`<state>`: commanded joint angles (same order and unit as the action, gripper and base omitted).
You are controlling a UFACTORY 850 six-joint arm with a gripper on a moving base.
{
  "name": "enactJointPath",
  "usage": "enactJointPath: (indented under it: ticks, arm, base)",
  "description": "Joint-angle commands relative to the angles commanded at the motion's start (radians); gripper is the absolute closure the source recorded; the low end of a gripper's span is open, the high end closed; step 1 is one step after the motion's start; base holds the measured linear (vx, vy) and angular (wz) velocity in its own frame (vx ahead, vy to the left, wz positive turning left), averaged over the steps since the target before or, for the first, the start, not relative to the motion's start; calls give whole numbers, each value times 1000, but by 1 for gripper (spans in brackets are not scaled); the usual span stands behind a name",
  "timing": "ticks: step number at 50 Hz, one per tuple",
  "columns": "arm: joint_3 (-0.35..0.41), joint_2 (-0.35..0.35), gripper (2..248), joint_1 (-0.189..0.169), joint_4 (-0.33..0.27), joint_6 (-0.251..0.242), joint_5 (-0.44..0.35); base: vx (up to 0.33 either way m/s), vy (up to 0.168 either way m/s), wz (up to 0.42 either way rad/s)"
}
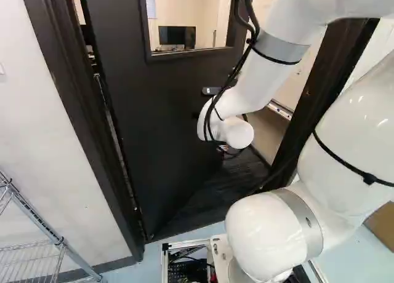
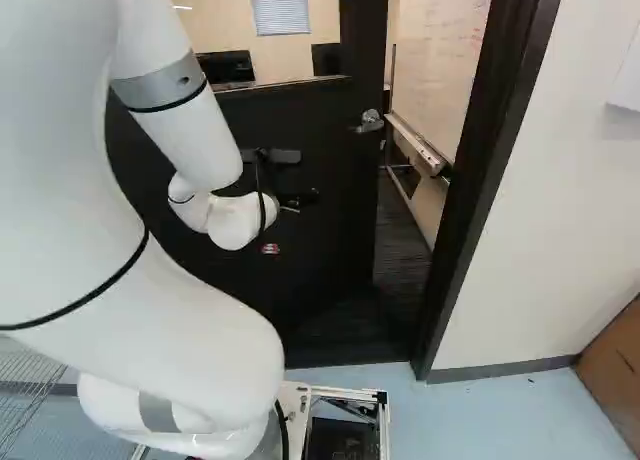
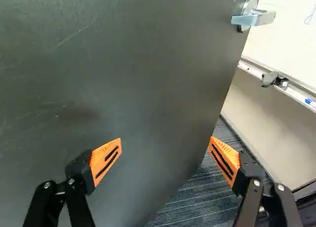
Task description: Open the door and move inside
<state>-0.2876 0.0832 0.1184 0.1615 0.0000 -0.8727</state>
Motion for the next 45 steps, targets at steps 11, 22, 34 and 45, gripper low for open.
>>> enactJointPath:
  ticks: [11,22,34,45]
  arm:
    - [-25,-26,3,22,32,0,0]
    - [-50,-51,3,44,64,0,0]
    - [-74,-74,3,68,92,0,0]
    - [-94,-95,3,89,109,0,0]
  base:
    - [0,0,0]
    - [0,0,0]
    - [0,0,0]
    - [0,0,0]
